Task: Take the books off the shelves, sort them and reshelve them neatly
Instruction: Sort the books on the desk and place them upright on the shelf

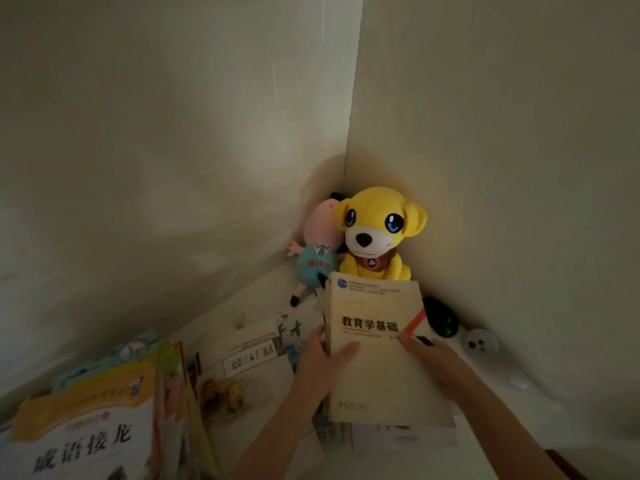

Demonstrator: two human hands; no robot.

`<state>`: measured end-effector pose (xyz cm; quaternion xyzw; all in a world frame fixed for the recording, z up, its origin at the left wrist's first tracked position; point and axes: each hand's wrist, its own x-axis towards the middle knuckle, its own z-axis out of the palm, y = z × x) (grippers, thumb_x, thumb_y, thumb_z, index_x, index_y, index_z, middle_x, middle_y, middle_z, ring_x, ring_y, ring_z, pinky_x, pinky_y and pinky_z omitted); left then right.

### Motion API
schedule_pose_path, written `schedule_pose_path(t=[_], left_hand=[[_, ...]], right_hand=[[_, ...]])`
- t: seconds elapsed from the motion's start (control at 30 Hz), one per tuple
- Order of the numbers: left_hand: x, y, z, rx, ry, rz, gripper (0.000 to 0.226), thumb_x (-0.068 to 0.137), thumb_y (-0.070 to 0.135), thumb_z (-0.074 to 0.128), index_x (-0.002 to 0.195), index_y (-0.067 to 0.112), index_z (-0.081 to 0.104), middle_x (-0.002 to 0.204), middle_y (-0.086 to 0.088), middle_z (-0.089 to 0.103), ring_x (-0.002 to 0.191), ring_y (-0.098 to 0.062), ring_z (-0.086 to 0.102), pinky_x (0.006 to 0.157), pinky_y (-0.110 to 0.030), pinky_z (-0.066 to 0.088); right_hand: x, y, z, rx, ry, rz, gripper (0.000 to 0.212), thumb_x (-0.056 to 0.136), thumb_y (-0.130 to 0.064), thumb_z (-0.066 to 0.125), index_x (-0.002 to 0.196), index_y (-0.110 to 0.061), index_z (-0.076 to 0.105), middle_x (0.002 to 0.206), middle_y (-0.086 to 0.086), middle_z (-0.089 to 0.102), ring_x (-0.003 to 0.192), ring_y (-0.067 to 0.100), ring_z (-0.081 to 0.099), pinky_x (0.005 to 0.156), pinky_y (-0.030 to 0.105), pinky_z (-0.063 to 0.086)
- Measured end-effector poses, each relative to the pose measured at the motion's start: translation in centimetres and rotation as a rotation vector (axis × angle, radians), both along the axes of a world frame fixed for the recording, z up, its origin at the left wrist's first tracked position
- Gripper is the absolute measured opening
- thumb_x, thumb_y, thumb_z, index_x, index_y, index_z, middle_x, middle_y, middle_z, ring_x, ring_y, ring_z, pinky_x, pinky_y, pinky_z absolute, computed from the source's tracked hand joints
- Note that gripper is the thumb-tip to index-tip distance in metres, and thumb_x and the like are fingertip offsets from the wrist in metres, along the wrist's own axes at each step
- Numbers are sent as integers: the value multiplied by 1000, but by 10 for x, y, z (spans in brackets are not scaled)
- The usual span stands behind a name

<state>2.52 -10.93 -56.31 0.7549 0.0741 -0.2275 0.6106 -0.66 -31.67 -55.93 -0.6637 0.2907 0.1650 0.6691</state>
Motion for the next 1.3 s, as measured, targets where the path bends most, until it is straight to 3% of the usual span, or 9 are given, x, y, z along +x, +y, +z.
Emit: schedule_pose_path(t=[0.1, 0.23, 0.33, 0.4, 0.5, 0.77, 1.0, 1.1, 1.3], left_hand=[[-15, -14, -16, -39, 66, -83, 39, 82, 25, 71, 116, 27, 52, 104, 13, 63, 95, -7, 63, 62, -10, 51], [-26, -32, -35, -73, 169, -184, 51, 82, 21, 71, 125, 28, 45, 121, 6, 57, 100, -6, 57, 66, -9, 51], [-21, -37, -46, 10, 133, -261, 46, 81, 33, 70, 123, 38, 52, 133, 4, 38, 117, -7, 40, 100, -28, 45], [-16, -37, -47, 110, 112, -310, 47, 85, 36, 65, 129, 35, 49, 131, 7, 19, 126, -13, 22, 114, -31, 24], [-9, -37, -55, 114, 125, -249, 43, 89, 18, 63, 128, 18, 46, 138, 0, 18, 132, -20, 27, 100, -17, 34], [-10, -30, -80, 69, 158, -115, 70, 78, -2, 67, 135, 12, 30, 134, -5, 49, 122, -18, 49, 82, -15, 47], [-15, -33, -78, 134, 141, -116, 38, 85, -7, 57, 112, 14, 40, 116, -6, 56, 106, -18, 56, 58, -6, 42], [-17, -32, -79, 141, 101, -90, 36, 85, -8, 55, 110, 16, 42, 108, -3, 58, 88, -8, 54, 56, -6, 44], [-18, -31, -80, 160, 83, -53, 35, 86, -8, 54, 113, 13, 46, 101, 1, 56, 91, -11, 56, 56, -5, 43]], right_hand=[[-12, -20, -14, -42, 79, 6, 40, 82, -40, 69, 107, -8, 68, 94, 14, 74, 88, 33, 71, 89, 52, 53], [-24, -45, -24, -62, 141, 32, 55, 73, -44, 73, 110, -5, 67, 96, 16, 73, 88, 35, 71, 88, 54, 53], [-31, -78, -54, -67, 119, -55, 92, 59, -53, 86, 131, -8, 51, 109, 16, 70, 94, 36, 69, 85, 55, 54], [-31, -77, -41, -54, 120, -70, 88, 58, -51, 87, 128, -12, 52, 108, 16, 70, 93, 37, 69, 81, 54, 56], [-31, -79, -22, -65, 61, -111, 29, 79, -28, 76, 99, -16, 59, 92, 16, 70, 80, 37, 68, 61, 42, 60], [-46, -114, -28, -83, 165, -100, 47, 78, -32, 70, 120, -13, 59, 102, 19, 72, 91, 41, 69, 85, 59, 52], [-60, -140, -39, -63, 246, -122, 41, 84, -31, 66, 116, -6, 61, 102, 23, 71, 91, 44, 68, 87, 59, 52], [-72, -155, -41, -59, 260, -161, 42, 84, -31, 67, 117, -6, 61, 103, 24, 70, 92, 46, 67, 87, 59, 51], [-101, -180, -52, -73, 308, -218, 30, 89, -19, 64, 113, -1, 59, 97, 26, 70, 87, 45, 68, 86, 55, 52]])
